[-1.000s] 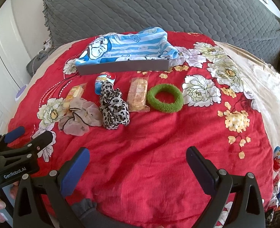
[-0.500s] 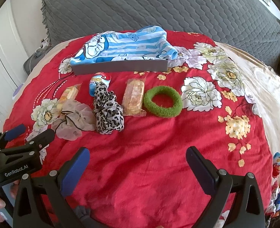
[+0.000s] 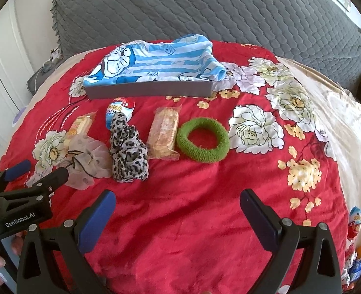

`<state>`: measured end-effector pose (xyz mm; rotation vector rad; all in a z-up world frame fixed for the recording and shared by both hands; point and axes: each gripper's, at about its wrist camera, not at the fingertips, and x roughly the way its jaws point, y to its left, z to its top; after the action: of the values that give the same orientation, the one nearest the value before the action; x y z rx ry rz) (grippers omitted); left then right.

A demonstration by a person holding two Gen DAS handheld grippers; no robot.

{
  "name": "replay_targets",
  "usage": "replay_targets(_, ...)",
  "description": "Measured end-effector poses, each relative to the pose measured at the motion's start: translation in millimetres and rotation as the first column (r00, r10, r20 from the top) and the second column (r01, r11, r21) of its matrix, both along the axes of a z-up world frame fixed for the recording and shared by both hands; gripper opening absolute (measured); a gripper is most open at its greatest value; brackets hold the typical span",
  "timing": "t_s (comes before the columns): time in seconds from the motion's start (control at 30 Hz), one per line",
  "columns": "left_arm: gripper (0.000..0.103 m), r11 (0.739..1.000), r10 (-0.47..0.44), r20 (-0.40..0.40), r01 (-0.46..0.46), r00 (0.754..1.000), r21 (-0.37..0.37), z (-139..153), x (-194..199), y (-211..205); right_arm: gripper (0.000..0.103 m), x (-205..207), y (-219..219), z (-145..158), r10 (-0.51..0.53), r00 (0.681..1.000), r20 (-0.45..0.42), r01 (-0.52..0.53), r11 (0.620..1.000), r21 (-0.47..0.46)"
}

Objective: Organize objects
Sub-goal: 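Grasp the sheer beige scrunchie with the left tool while the right tool grasps the green fuzzy ring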

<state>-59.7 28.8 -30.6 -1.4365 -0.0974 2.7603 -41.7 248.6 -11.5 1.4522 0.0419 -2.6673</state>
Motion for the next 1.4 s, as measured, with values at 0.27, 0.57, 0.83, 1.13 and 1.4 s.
replay_targets(0.27, 0.103, 1.0, 0.012, 0.012, -0.012, 1.0, 0.004, -7, -10, 3, 0.102, -13, 7, -4, -0.002, 1.0, 0.007, 0.002, 1.0, 0.004)
replay_targets(0.57, 0.103, 1.0, 0.019, 0.025, -0.019, 1.0, 0.002, -17, -22, 6, 0.102, -27, 12, -10, 0.005, 1.0, 0.01, -0.005, 1.0, 0.022)
replay_targets(0.83, 0.103, 1.0, 0.027, 0.029, -0.027, 0.999, -0.005, -24, -30, 7, 0.102, -43, 19, -20, 0.002, 1.0, 0.017, -0.003, 0.999, 0.045)
replay_targets(1.13, 0.103, 1.0, 0.029, 0.042, -0.029, 0.999, -0.001, -33, -37, 9, 0.102, -59, 25, -32, -0.005, 1.0, 0.026, 0.003, 0.997, 0.074)
replay_targets(1.4, 0.103, 1.0, 0.031, 0.055, -0.031, 0.998, 0.003, -41, -43, 10, 0.102, -73, 28, -43, -0.01, 0.999, 0.042, 0.006, 0.996, 0.093)
